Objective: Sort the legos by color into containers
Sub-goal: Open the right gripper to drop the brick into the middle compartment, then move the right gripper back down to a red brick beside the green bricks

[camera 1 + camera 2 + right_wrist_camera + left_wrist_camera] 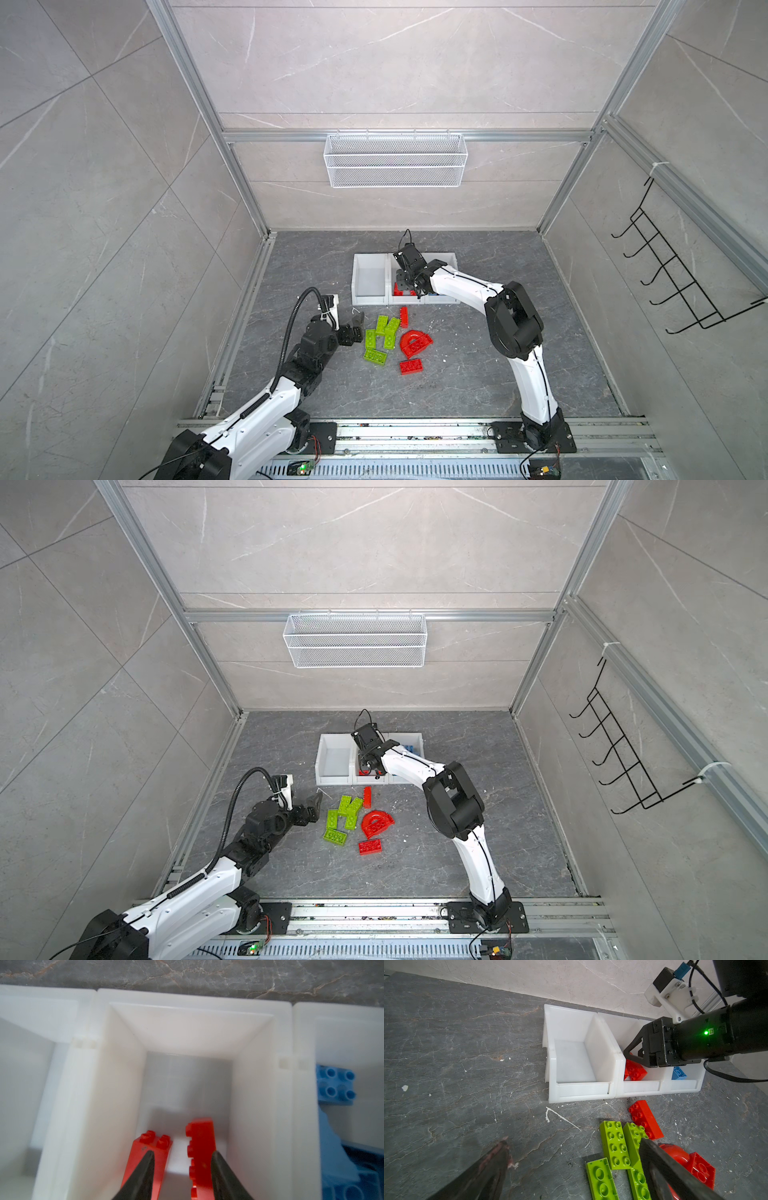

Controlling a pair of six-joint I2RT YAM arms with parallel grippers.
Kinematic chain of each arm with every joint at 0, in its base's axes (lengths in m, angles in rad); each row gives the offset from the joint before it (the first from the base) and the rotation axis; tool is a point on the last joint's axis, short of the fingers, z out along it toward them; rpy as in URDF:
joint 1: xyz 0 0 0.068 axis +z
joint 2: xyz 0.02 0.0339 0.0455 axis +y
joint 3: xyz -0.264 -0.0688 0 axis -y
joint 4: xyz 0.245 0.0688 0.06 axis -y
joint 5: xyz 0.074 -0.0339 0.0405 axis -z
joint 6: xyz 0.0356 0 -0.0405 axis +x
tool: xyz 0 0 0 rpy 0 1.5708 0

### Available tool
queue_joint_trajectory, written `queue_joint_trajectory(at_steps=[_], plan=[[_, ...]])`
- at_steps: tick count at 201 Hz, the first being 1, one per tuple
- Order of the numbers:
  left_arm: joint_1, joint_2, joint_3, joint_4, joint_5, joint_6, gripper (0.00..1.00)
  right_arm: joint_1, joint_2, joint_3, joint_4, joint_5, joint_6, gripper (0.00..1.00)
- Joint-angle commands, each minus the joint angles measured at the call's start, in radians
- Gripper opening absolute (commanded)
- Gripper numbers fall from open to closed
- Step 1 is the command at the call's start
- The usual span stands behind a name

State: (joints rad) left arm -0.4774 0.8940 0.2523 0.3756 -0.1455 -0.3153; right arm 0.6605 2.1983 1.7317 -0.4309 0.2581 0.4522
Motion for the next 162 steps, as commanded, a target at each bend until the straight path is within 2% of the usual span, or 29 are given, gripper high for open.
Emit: queue_joint_trajectory(at_steps=[1, 41, 84, 100, 121, 162], plan=[[0.002, -0.014, 0.02, 0.043, 0.009, -0.013, 1.0, 0.002, -0.087, -0.029, -0.025, 0.001, 0.002, 0.51], [0.003, -0.022, 0.021, 0.036, 0.007, -0.009, 1.0, 0.034, -0.33, -0.248, 0.103, -0.076, 0.055, 0.52], [0.002, -0.052, 0.018, 0.025, 0.005, -0.003, 1.0, 0.184, -0.528, -0.577, 0.233, 0.082, 0.2, 0.48], [0.004, -0.059, 0.017, 0.019, -0.001, -0.002, 1.0, 0.206, -0.518, -0.639, 0.313, 0.087, 0.211, 0.47], [0.005, -0.069, 0.018, 0.02, 0.012, -0.014, 1.0, 0.207, -0.46, -0.588, 0.259, 0.076, 0.199, 0.46], [0.004, -0.067, 0.015, 0.026, 0.022, -0.023, 1.0, 0.198, -0.379, -0.569, 0.276, 0.038, 0.19, 0.46]])
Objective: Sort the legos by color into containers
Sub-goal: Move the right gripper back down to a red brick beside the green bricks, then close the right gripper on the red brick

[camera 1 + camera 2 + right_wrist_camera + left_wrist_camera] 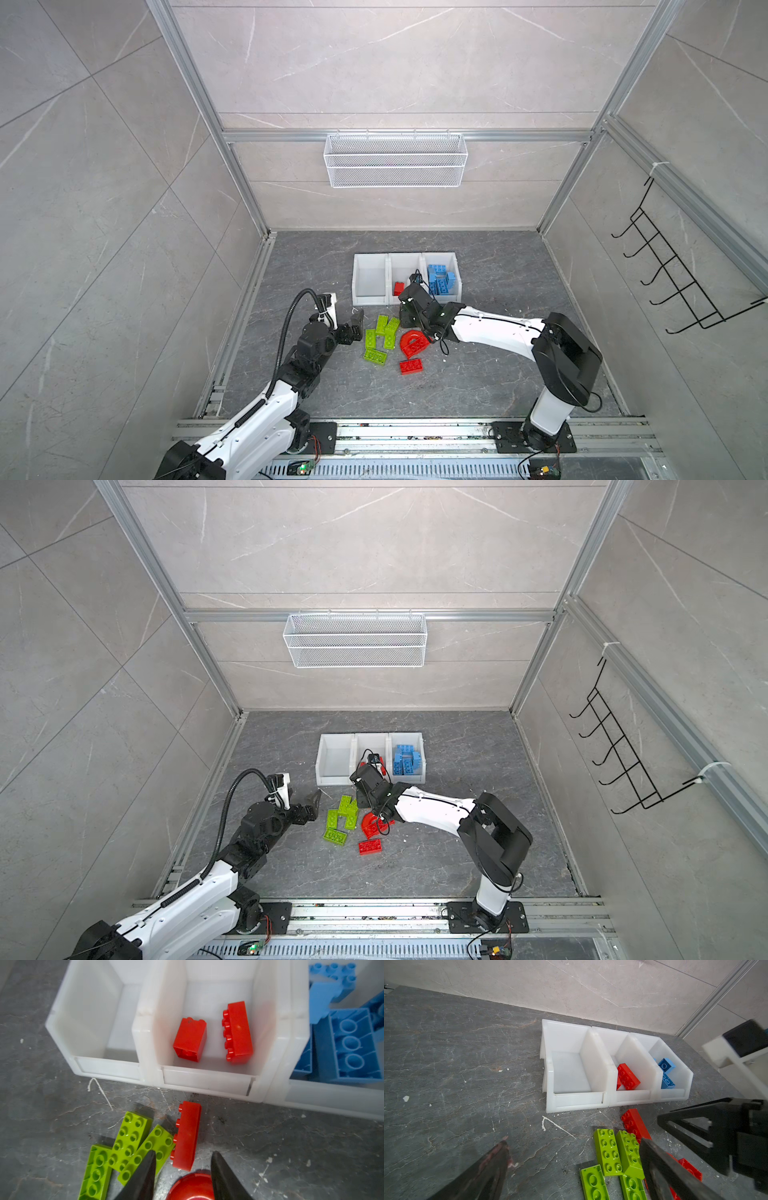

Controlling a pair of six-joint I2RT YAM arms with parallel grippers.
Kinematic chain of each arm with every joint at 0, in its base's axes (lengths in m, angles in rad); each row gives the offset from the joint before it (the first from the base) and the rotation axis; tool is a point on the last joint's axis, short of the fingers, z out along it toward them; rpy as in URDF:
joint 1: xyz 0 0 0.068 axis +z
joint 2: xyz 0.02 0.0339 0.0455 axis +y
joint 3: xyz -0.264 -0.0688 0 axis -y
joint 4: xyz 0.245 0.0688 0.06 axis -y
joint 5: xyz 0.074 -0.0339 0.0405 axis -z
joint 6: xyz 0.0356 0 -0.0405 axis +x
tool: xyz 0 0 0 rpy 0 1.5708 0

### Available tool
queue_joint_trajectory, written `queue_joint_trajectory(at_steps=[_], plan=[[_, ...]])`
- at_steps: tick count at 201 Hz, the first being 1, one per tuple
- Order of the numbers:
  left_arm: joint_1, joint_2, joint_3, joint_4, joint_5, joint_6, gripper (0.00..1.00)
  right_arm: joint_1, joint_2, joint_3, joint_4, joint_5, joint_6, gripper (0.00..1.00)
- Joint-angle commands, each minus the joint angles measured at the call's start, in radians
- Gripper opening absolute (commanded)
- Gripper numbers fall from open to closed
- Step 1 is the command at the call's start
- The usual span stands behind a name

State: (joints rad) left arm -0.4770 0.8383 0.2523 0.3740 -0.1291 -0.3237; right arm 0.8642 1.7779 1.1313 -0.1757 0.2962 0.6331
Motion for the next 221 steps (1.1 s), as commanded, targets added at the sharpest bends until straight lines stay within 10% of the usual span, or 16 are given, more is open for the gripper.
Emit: queue_joint_trajectory(at_steps=[1, 221], plan=[[0.004, -0.01, 0.016, 0.028, 0.004, -0.014, 1.0, -0.005, 0.044, 0.032, 0.02, -0.002, 0.009, 0.46], [0.004, 0.026, 0.017, 0.042, 0.0, -0.017, 1.0, -0.073, 0.16, 0.046, 0.041, -0.146, -0.014, 0.38]])
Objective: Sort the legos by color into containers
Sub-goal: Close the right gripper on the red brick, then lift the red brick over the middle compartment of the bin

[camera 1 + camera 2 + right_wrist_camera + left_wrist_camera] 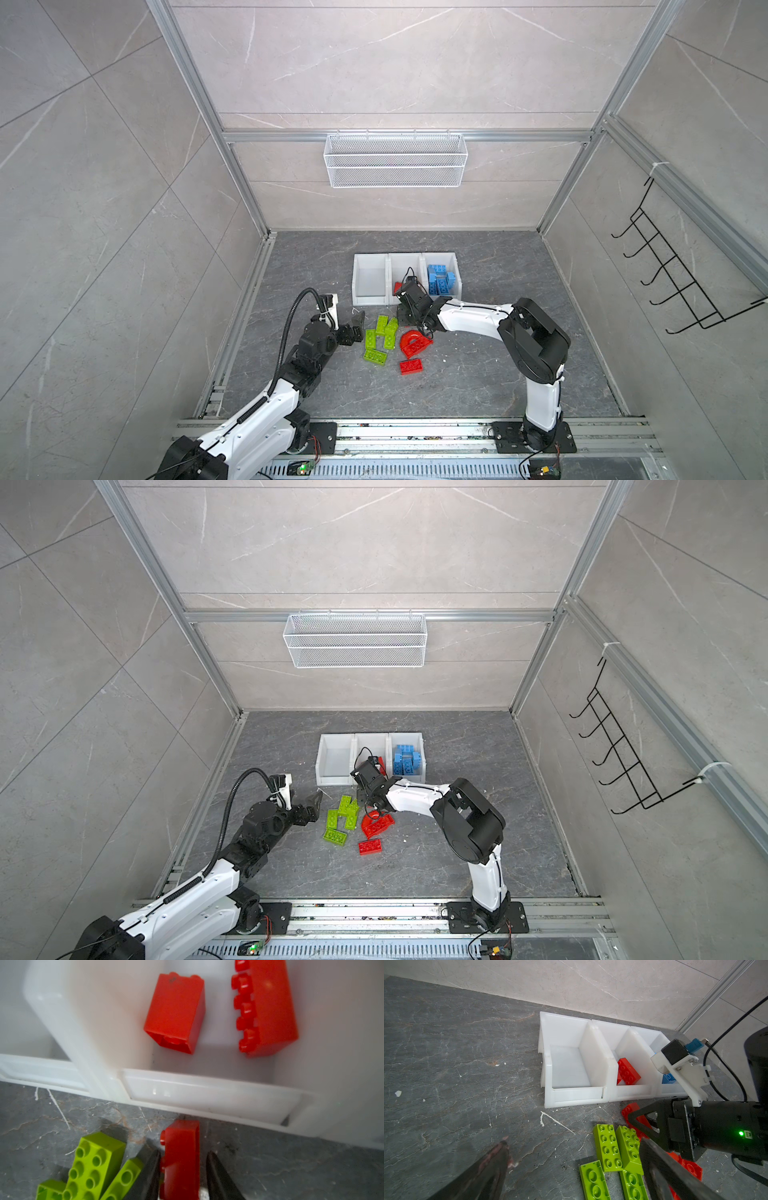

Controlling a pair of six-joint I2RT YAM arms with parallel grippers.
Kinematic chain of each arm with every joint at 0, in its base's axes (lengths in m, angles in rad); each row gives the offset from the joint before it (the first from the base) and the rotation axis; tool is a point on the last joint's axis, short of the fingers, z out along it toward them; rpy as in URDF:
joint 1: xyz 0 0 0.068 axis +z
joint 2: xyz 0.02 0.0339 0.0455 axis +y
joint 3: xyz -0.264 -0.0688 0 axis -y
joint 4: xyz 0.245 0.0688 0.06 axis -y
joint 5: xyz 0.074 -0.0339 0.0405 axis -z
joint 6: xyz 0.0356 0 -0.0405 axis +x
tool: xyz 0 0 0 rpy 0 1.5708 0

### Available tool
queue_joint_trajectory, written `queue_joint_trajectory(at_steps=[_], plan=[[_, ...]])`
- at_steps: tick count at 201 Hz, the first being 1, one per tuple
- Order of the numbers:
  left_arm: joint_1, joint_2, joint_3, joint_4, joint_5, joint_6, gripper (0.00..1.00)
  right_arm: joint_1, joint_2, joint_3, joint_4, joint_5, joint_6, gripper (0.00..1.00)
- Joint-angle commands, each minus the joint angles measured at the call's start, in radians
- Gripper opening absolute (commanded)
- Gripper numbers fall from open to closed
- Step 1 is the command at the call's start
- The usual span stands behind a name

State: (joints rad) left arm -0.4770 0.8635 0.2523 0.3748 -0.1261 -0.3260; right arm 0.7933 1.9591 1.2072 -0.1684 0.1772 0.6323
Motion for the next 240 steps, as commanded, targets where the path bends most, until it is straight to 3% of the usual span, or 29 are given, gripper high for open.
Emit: queue_joint_trajectory(at_steps=[1, 89, 164, 240], plan=[[0.004, 0.001, 0.018, 0.042, -0.003, -0.015, 1.0, -0.003, -0.022, -0.031, 0.036, -0.029, -0.015, 0.38], [0.004, 0.005, 0.022, 0.039, -0.003, -0.012, 1.0, -0.008, -0.028, -0.035, 0.033, -0.043, -0.026, 0.3], [0.004, -0.005, 0.024, 0.031, -0.004, -0.006, 1.0, -0.007, -0.143, -0.094, 0.038, -0.067, -0.067, 0.22], [0.004, 0.019, 0.024, 0.036, -0.017, 0.0, 1.0, -0.002, -0.272, -0.129, 0.032, -0.075, -0.064, 0.21]])
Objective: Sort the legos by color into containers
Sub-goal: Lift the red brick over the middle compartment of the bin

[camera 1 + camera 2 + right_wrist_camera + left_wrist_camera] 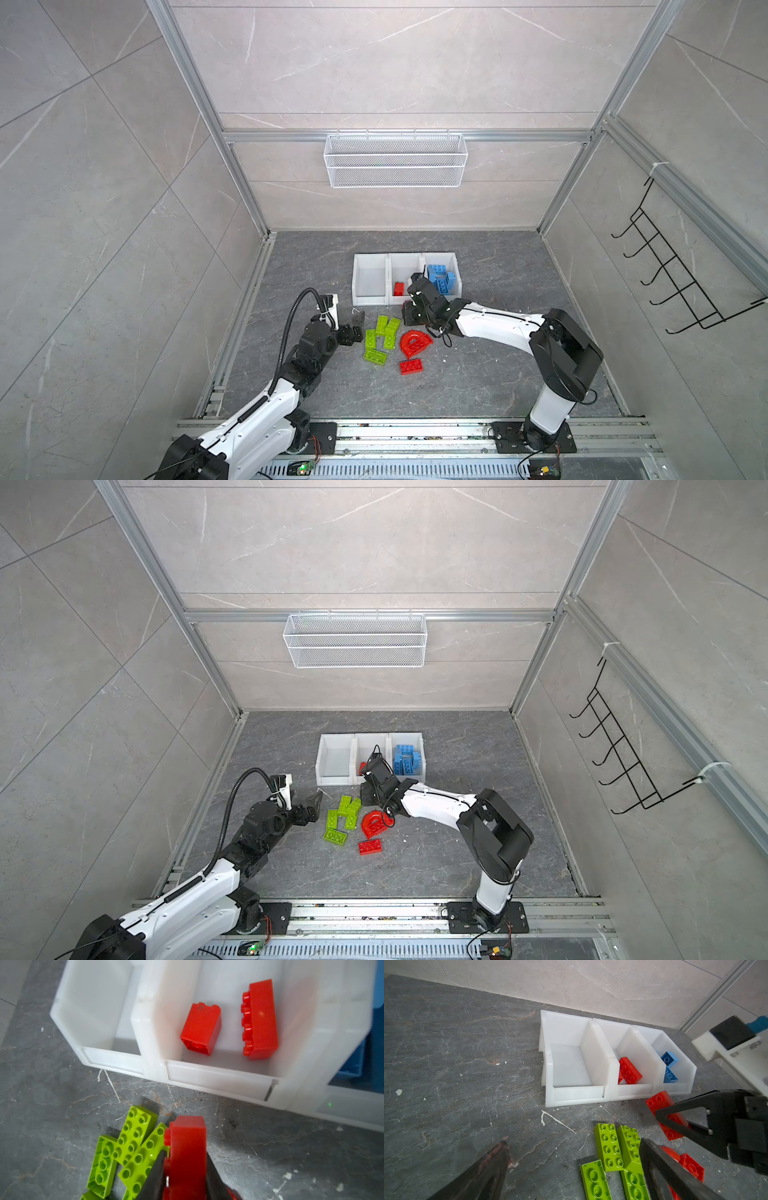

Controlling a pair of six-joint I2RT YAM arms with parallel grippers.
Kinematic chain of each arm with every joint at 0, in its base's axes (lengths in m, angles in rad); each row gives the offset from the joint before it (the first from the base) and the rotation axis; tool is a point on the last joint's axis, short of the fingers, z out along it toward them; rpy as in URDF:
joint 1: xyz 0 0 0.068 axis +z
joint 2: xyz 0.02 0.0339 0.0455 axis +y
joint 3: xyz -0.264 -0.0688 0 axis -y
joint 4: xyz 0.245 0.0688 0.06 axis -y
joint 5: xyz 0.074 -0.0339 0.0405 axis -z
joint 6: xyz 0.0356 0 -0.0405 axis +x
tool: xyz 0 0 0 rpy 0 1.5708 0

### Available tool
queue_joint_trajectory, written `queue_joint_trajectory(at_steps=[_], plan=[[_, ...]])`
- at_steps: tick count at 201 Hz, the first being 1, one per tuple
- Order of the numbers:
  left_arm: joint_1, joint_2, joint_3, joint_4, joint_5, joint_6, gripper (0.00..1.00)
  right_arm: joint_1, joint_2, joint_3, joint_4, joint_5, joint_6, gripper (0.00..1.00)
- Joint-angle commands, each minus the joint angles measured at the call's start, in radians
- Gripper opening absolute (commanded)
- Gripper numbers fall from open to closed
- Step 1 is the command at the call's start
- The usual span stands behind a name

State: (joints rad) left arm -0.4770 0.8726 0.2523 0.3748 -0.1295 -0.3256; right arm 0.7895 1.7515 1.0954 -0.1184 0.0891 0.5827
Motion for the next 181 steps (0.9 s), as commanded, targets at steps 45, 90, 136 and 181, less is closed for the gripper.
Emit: queue_joint_trajectory(at_steps=[45, 90, 136, 181], plan=[[0.003, 0.016, 0.024, 0.039, -0.012, -0.008, 1.0, -0.019, -0.001, 0.125, -0.079, 0.006, -0.052, 0.2], [0.004, 0.004, 0.024, 0.034, -0.013, -0.013, 1.0, -0.073, 0.125, 0.351, -0.194, -0.014, -0.123, 0.21], [0.004, 0.035, 0.025, 0.045, -0.028, -0.003, 1.0, -0.12, 0.236, 0.461, -0.193, 0.033, -0.142, 0.23], [0.005, 0.02, 0.016, 0.056, -0.012, 0.001, 1.0, -0.155, 0.324, 0.525, -0.179, 0.013, -0.129, 0.22]])
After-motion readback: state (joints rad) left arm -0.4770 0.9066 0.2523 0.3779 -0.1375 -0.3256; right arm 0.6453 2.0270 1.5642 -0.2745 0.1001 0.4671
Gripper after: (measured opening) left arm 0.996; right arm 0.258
